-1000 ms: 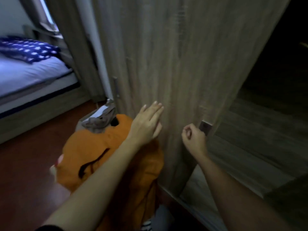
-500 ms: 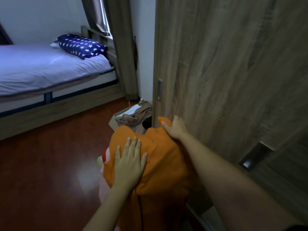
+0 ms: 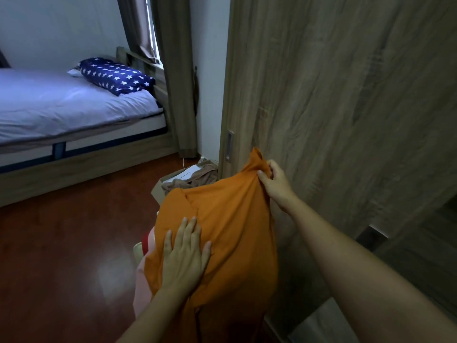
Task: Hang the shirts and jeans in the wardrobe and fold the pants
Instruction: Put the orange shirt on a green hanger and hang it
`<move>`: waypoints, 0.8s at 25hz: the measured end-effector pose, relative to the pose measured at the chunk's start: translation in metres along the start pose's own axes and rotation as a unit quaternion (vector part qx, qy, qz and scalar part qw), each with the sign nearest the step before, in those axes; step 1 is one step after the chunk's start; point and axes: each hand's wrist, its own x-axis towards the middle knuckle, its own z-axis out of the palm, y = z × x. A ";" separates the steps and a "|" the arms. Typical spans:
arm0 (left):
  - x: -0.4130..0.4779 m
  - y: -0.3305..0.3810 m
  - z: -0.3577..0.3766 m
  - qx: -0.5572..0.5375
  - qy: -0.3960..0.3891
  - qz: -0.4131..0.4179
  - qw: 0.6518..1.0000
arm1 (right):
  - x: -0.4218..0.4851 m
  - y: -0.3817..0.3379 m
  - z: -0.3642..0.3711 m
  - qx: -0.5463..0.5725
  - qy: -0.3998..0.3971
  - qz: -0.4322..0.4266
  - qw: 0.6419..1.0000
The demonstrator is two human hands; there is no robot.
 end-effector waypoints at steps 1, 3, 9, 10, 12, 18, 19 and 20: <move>0.003 0.006 -0.008 -0.034 0.014 -0.026 0.999 | -0.004 -0.007 -0.008 0.007 -0.013 -0.013 1.000; 0.031 0.022 -0.033 -0.140 0.044 -0.109 0.983 | -0.009 -0.019 -0.020 0.010 -0.043 -0.022 0.999; 0.162 0.061 -0.090 -0.279 -0.260 0.081 0.921 | -0.027 -0.043 -0.036 0.035 -0.082 -0.061 0.994; 0.168 0.066 -0.095 -0.244 -0.336 0.109 0.903 | -0.032 -0.046 -0.041 0.039 -0.094 -0.062 0.993; 0.172 0.069 -0.099 -0.195 -0.368 0.130 0.900 | -0.042 -0.053 -0.054 0.016 -0.132 -0.064 0.989; 0.151 0.055 -0.124 -0.048 -0.109 0.146 0.982 | -0.068 -0.086 -0.073 -0.191 -0.012 -0.135 0.972; 0.145 0.054 -0.134 -0.042 -0.105 0.133 0.985 | -0.072 -0.093 -0.076 -0.203 0.016 -0.137 0.969; 0.142 0.052 -0.144 -0.058 -0.113 0.127 0.984 | -0.076 -0.100 -0.079 -0.232 0.025 -0.138 0.962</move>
